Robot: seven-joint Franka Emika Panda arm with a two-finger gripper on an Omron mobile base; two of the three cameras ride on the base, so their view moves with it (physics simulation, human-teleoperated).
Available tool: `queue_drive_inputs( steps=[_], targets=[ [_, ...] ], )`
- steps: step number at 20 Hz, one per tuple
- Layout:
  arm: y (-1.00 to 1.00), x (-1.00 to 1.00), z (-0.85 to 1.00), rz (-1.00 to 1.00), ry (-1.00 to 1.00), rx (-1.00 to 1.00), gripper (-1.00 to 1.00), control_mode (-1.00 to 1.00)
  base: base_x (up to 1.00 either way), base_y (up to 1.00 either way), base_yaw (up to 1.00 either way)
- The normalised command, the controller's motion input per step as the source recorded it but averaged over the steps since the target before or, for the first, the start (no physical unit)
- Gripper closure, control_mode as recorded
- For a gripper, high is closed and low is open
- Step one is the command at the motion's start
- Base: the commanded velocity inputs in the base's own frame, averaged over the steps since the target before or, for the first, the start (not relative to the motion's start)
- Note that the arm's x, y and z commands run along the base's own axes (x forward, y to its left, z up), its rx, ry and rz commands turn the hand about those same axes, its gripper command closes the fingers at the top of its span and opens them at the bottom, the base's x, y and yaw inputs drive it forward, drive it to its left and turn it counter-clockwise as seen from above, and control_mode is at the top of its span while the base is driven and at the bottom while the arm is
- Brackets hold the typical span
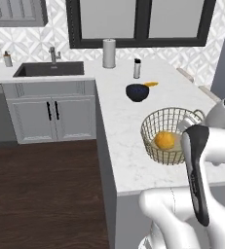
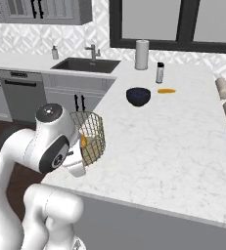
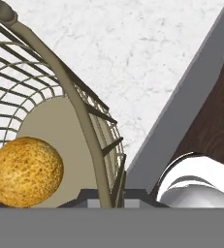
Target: Open the cabinet, pick up the bread from the cabinet and place it in the basket. Then move the basket to the dining counter.
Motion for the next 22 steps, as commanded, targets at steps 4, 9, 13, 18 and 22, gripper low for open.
queue_drive_inputs(
  steps=[4, 9, 13, 18, 22],
  targets=[
    [-0.77, 1.00, -0.68, 0.18, 0.09, 0.12, 1.00, -1.00, 0.00, 0.00, 0.00],
    [-0.40, 1.00, -0.76, 0.12, 0.17, 0.05, 1.00, -1.00, 0.00, 0.00, 0.00],
    [-0.26, 1.00, -0.58, 0.08, 0.08, 0.03, 1.00, -1.00, 0.00, 0.00, 0.00],
    [-0.10, 0.93, -0.48, 0.00, 0.08, 0.00, 1.00, -1.00, 0.00, 0.00, 0.00],
    [0.00, 0.64, -0.58, 0.00, 0.07, 0.00, 1.00, -1.00, 0.00, 0.00, 0.00]
  ],
)
